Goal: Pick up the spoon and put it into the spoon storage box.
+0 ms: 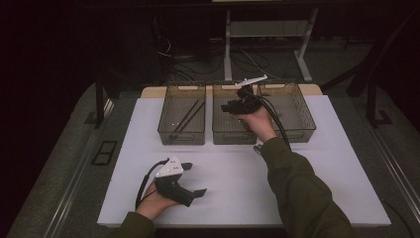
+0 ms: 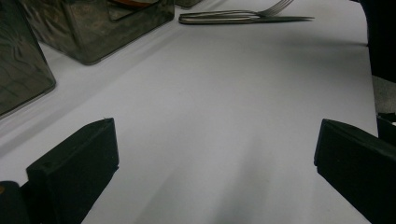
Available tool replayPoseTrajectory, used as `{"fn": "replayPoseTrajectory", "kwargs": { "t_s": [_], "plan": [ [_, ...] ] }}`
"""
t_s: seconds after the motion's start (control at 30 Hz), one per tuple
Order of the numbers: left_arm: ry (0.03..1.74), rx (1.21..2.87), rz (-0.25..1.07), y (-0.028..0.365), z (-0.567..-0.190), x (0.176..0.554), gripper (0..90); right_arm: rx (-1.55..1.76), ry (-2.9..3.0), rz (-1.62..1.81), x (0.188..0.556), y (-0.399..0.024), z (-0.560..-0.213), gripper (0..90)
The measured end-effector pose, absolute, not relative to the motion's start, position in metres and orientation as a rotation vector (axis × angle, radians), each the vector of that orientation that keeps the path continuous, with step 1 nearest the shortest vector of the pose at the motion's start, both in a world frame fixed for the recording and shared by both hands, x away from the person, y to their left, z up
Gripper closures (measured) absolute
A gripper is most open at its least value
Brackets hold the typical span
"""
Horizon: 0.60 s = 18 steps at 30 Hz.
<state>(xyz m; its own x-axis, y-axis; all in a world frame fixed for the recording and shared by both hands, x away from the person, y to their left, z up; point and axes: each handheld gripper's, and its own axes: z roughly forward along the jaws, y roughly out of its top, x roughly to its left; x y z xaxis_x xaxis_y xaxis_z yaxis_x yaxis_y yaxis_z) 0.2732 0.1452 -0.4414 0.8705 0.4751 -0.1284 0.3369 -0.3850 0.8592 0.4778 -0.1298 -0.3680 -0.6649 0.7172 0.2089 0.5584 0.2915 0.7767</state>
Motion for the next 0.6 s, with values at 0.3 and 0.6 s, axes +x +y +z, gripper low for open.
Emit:
{"fn": "replayPoseTrajectory", "kwargs": {
  "t_s": [0.3, 0.6],
  "plan": [
    [0.585, 2.026, 0.176, 0.146, -0.441, 0.274, 0.0, 1.171, 2.360, 1.352, 0.460, -0.148, -0.360, 41.6],
    [0.598, 2.015, 0.168, 0.147, -0.442, 0.274, 0.0, 1.126, 2.355, 1.397, 0.432, -0.169, -0.350, 36.6]
  ]
}}
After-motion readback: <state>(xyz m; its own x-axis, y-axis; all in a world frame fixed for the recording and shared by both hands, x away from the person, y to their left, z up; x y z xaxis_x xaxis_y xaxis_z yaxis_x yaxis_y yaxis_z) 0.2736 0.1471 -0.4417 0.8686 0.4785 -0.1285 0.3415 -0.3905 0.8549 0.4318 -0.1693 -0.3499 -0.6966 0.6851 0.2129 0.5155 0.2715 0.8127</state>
